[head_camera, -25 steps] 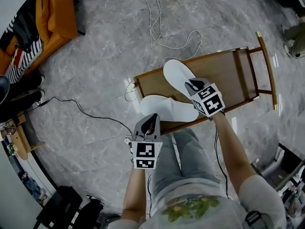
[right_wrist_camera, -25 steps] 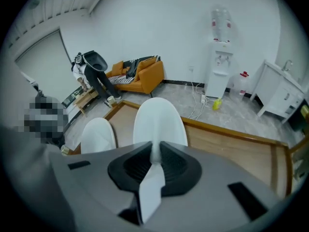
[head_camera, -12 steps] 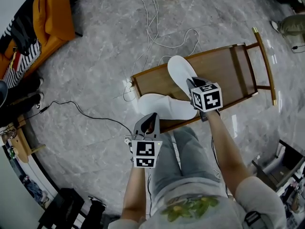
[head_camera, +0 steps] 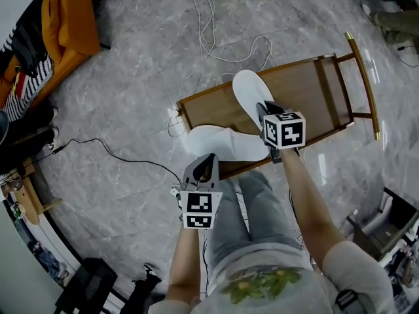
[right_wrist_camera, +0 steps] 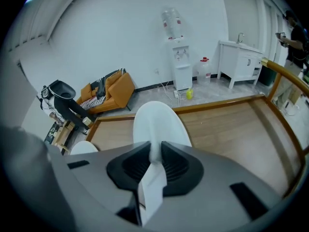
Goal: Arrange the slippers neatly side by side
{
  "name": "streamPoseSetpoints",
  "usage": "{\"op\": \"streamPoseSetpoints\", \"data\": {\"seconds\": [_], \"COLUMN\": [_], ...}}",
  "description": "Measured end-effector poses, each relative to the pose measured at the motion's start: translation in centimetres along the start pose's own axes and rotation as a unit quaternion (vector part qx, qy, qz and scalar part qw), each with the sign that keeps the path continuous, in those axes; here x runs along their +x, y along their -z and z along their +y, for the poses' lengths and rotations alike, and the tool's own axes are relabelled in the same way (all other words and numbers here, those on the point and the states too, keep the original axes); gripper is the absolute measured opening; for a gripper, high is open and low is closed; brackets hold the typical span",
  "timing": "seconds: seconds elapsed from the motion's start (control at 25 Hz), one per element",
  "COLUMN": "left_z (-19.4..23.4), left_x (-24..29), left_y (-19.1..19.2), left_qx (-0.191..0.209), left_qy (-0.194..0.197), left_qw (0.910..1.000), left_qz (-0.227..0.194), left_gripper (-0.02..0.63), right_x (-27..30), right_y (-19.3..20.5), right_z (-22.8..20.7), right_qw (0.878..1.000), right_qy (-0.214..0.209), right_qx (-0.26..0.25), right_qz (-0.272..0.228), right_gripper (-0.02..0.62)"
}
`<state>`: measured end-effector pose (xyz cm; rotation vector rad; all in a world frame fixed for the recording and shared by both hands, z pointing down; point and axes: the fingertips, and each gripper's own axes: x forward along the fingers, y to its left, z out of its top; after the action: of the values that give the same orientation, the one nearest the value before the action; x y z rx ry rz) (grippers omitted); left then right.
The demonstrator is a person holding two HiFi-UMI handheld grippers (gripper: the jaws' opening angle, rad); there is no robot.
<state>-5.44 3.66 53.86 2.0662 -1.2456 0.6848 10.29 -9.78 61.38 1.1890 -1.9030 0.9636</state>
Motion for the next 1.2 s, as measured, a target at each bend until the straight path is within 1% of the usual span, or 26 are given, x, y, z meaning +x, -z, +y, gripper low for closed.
{"op": "streamPoseSetpoints", "data": {"seconds": [0.2, 0.32, 0.4, 0.52, 0.64, 0.76, 0.8, 0.88, 0.96, 1.04, 1.2], "left_z": [-0.1, -0.1, 0.1, 0.4, 0.6, 1.0, 1.1, 1.2, 1.1, 1.1, 1.2], "left_x": [0.0, -0.1, -0.1, -0.2, -0.2, -0.2, -0.3, -0.3, -0.3, -0.3, -0.4], "left_y": [0.4, 0.4, 0.3, 0.2, 0.2, 0.1, 0.1, 0.2, 0.3, 0.4, 0.4], "left_qx": [-0.002, -0.005, -0.007, -0.009, -0.011, -0.014, -0.016, -0.018, -0.019, -0.020, -0.023], "left_qy": [0.001, 0.000, -0.001, -0.005, -0.008, -0.011, -0.011, -0.013, -0.014, -0.016, -0.019], "left_qw": [1.0000, 1.0000, 1.0000, 0.9999, 0.9999, 0.9998, 0.9998, 0.9997, 0.9997, 0.9996, 0.9995], "left_qz": [0.000, -0.003, -0.005, -0.008, -0.010, -0.011, -0.011, -0.011, -0.011, -0.011, -0.012], "left_gripper": [0.015, 0.015, 0.015, 0.015, 0.015, 0.015, 0.015, 0.015, 0.015, 0.015, 0.015], "right_x": [0.1, -0.3, -0.7, -2.0, -3.5, -4.6, -4.9, -5.3, -5.4, -5.2, -4.4], "right_y": [0.0, -0.3, -0.9, -2.1, -3.2, -3.7, -3.8, -3.6, -2.9, -1.7, 0.6], "right_z": [0.5, 0.6, 0.8, 1.6, 3.3, 5.5, 6.4, 8.3, 9.8, 11.0, 13.3], "right_qw": [0.999, 0.999, 0.997, 0.992, 0.979, 0.960, 0.954, 0.945, 0.938, 0.932, 0.913], "right_qy": [-0.011, -0.008, -0.009, -0.024, -0.051, -0.076, -0.090, -0.127, -0.166, -0.197, -0.238], "right_qx": [-0.030, -0.048, -0.065, -0.103, -0.166, -0.240, -0.256, -0.273, -0.280, -0.293, -0.329], "right_qz": [-0.011, -0.023, -0.038, -0.073, -0.106, -0.124, -0.128, -0.130, -0.115, -0.089, -0.038], "right_gripper": [0.131, 0.189, 0.215, 0.227, 0.227, 0.227, 0.227, 0.234, 0.253, 0.269, 0.281]}}
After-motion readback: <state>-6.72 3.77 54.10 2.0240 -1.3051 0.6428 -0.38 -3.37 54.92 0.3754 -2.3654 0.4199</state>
